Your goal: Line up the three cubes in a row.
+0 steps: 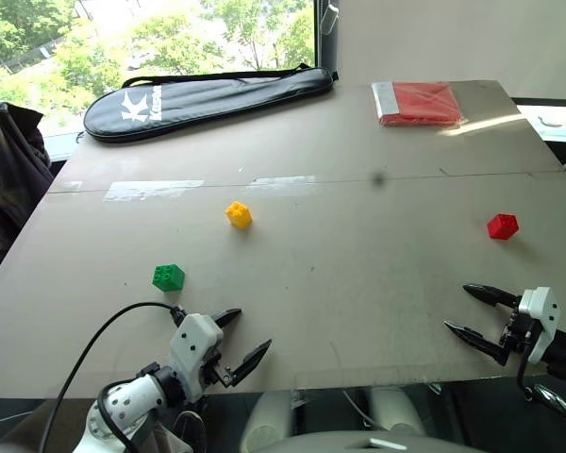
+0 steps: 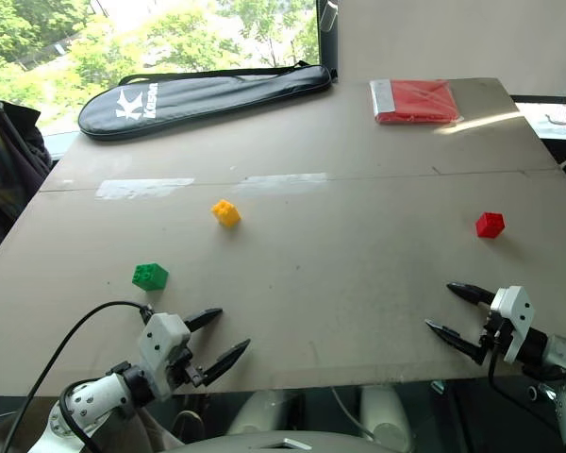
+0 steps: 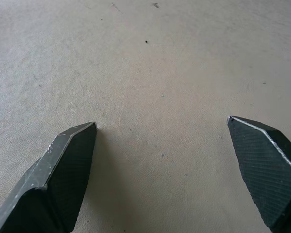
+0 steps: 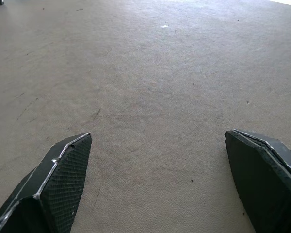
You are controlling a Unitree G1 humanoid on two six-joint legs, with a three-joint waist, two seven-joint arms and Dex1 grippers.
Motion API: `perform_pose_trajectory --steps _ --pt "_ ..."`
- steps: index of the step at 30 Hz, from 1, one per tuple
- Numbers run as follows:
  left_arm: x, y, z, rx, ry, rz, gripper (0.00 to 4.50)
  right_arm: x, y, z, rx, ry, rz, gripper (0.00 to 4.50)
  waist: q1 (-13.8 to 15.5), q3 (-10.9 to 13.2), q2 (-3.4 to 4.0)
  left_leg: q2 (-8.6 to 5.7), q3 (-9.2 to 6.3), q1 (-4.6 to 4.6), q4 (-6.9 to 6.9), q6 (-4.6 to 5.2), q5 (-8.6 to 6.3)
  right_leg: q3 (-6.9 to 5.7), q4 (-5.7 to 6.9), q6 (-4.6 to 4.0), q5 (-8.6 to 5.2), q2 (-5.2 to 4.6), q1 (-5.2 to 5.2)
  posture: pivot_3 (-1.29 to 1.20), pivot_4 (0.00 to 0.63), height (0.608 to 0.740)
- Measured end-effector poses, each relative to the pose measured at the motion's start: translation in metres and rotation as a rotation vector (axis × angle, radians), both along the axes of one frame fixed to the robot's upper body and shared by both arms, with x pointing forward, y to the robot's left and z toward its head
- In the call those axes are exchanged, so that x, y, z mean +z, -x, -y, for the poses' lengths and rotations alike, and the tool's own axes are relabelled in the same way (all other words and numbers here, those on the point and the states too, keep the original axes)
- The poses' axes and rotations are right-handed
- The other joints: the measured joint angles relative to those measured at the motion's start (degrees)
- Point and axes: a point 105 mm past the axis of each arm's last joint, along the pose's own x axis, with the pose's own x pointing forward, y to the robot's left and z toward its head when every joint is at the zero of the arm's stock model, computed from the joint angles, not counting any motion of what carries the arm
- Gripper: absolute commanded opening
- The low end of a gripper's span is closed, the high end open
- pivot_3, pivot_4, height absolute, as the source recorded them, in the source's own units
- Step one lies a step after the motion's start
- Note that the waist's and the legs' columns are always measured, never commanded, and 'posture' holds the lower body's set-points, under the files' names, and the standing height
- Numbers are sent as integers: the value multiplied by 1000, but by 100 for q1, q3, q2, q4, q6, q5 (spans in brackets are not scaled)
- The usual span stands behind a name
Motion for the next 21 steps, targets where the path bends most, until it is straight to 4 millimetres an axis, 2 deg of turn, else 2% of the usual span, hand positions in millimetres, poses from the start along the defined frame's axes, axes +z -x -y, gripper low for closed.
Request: perform_pose_trajectory --steps 6,21 --pt "2 -9 4 -3 22 11 4422 0 -1 1 -13 -5 2 4500 16 3 -5 0 -1 -1 4 0 1 -2 0 3 -2 6 1 0 150 740" --pt "4 -13 10 -25 39 13 4422 1 0 2 -69 -49 0 4500 32 3 -5 -2 -3 -3 4 0 0 -3 0 -2 2 1 0 0 150 740"
